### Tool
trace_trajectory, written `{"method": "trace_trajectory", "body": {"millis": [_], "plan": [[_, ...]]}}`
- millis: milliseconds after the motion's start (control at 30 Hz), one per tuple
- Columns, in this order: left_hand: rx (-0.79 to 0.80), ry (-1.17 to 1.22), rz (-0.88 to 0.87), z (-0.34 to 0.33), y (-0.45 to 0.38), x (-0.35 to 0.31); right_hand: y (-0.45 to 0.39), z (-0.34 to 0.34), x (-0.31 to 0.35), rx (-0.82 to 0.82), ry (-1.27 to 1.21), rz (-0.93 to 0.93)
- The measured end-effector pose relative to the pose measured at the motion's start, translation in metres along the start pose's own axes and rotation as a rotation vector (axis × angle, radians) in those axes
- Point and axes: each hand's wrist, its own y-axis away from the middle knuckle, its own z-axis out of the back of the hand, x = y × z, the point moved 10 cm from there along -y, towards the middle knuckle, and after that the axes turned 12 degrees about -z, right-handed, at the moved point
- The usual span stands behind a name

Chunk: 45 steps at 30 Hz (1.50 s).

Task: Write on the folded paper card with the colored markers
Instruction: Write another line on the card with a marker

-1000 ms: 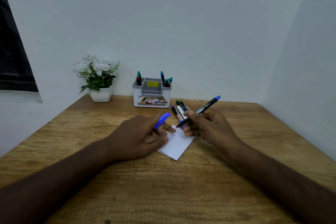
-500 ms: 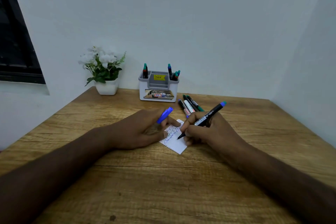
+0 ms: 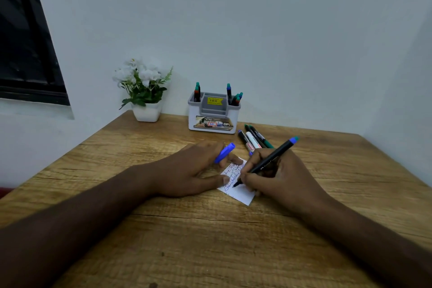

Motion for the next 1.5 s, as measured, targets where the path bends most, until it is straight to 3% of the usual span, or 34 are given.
{"method": "trace_trajectory", "body": {"millis": [1500], "plan": [[0.034, 0.002, -0.01, 0.0, 0.001, -0.002, -0.008, -0.003, -0.012, -0.019, 0.036, -0.008]]}}
